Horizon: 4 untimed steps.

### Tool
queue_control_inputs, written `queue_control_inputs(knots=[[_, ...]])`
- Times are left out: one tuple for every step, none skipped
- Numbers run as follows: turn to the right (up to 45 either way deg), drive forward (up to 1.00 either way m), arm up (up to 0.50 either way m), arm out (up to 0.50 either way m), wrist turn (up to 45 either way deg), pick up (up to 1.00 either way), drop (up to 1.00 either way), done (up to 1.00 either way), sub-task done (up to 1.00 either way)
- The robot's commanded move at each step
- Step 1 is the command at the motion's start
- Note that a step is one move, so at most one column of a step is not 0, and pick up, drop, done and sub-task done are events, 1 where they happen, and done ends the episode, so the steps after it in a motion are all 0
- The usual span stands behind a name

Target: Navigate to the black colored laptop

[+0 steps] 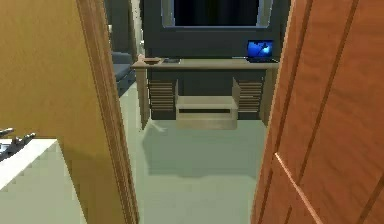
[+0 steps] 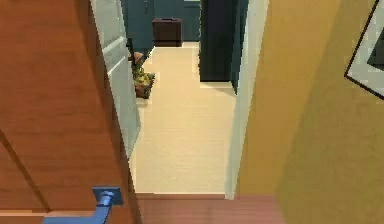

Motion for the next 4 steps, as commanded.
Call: queue_control_inputs(knots=[[0.0,0.50,0.00,0.00,0.0,0.00,0.00,0.00,0.00],[9.0,0.00,0.00,0.00,0.0,0.00,0.00,0.00,0.00],[0.0,0.70,0.00,0.00,0.0,0.00,0.00,0.00,0.00],[6.0,0.00,0.00,0.00,0.0,0.00,0.00,0.00,0.00]])
